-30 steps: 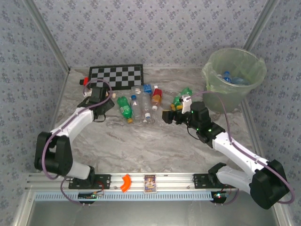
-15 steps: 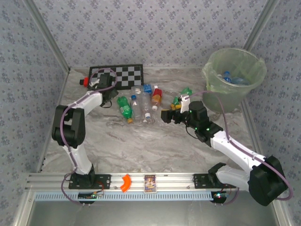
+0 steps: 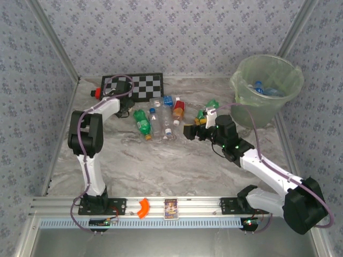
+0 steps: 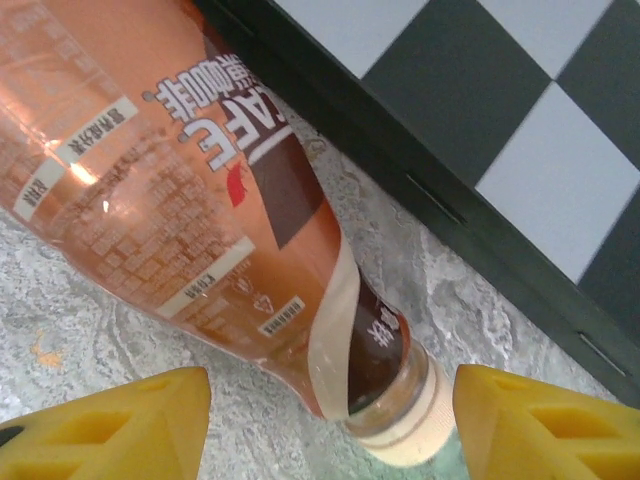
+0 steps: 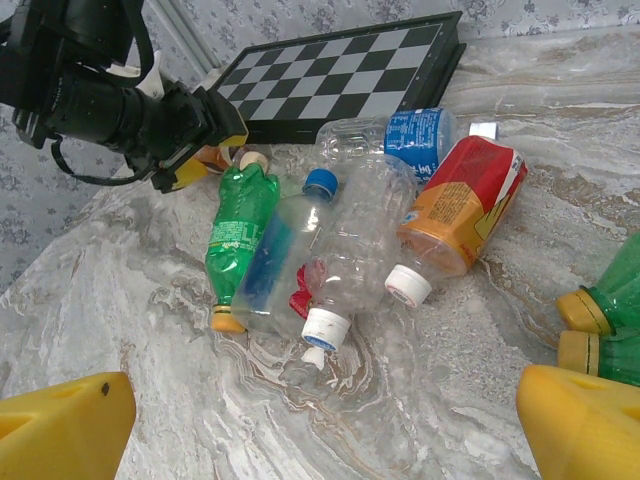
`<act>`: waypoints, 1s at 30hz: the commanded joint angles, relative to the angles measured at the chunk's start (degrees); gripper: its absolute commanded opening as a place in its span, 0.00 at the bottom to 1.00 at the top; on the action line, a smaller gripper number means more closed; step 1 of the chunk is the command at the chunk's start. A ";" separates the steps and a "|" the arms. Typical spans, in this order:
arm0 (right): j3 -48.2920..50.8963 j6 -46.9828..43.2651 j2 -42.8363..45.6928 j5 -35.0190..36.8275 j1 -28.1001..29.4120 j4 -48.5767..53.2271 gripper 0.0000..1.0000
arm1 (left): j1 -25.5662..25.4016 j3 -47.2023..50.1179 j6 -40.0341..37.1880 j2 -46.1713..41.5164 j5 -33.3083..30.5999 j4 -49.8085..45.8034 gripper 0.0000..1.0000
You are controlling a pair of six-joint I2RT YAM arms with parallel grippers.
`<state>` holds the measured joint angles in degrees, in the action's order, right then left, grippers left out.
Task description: Put the plastic bottles in the bin
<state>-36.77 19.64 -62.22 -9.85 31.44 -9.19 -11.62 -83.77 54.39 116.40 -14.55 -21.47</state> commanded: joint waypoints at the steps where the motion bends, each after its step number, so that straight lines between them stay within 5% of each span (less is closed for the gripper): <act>1: 0.29 -0.52 1.66 0.72 0.31 0.05 1.00 | 0.45 -1.11 2.90 1.40 -0.66 -2.21 0.65; 30: -0.05 0.49 0.36 -0.34 0.37 -0.22 0.99 | 0.82 4.31 6.52 -0.69 3.02 -2.29 0.64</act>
<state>-36.77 19.68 -61.63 -9.89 31.44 -9.21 -9.82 -80.29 59.66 117.21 -13.15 -21.06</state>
